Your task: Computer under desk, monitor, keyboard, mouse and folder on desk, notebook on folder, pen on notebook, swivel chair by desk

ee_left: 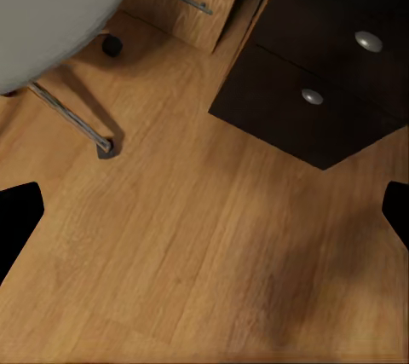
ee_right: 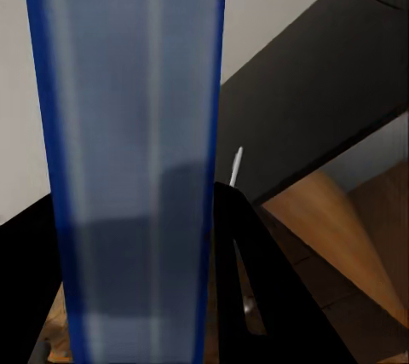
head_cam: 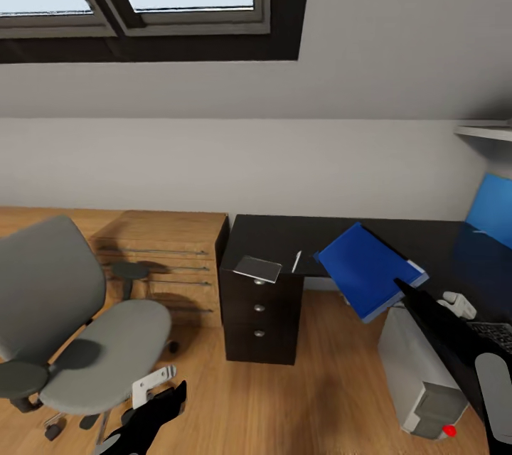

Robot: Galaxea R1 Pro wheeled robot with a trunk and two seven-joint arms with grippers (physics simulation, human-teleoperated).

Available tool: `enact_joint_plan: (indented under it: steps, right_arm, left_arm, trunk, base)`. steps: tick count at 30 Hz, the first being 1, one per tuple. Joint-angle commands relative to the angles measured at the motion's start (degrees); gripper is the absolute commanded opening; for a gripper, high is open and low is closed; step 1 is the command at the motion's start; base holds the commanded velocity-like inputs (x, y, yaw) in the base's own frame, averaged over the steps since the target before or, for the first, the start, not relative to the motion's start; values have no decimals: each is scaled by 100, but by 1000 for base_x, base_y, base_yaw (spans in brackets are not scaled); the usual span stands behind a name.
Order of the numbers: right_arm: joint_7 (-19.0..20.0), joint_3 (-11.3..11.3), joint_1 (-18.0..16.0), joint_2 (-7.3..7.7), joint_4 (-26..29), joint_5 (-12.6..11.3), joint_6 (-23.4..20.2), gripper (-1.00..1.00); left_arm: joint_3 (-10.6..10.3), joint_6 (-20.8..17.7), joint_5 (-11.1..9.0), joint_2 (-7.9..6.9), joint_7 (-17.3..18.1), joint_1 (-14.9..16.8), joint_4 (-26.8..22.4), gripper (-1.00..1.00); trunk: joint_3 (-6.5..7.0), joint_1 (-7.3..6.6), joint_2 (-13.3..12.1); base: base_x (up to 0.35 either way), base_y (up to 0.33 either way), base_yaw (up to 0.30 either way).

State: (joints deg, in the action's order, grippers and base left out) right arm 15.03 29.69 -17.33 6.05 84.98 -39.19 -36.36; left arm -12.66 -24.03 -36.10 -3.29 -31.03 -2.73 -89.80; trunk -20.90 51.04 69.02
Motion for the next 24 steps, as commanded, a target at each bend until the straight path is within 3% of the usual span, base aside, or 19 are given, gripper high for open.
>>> enact_joint_plan:
  steps: [1,5,12,19,24]
  right_arm:
    - [18,10,-7,-1,1,-10,-38,-100]
    - [18,10,-7,-3,1,-10,-38,-100]
    - [29,10,-7,1,-74,-13,-38,-100]
    - [64,-3,-7,3,-68,-21,-39,-100]
    - [72,-22,-7,0,-80,-14,-37,-100]
  left_arm:
    - [-8,-5,-48,-5,-50,0,-12,100]
    - [-8,-5,-41,-5,-52,0,-12,100]
    - [-15,3,-38,-5,-37,0,-49,100]
    - [-56,4,-38,-5,-26,0,-80,100]
    - [-248,7,-34,-5,-26,0,-170,100]
  trunk:
    - [13,-22,-38]
    - [85,-110,-198]
    - [86,-110,-198]
    - [86,-110,-198]
    - [86,-110,-198]
  base:
    - [0,0,-300]
    - [0,0,-300]
    - [0,0,-266]
    - [0,0,-32]
    - [0,0,-2]
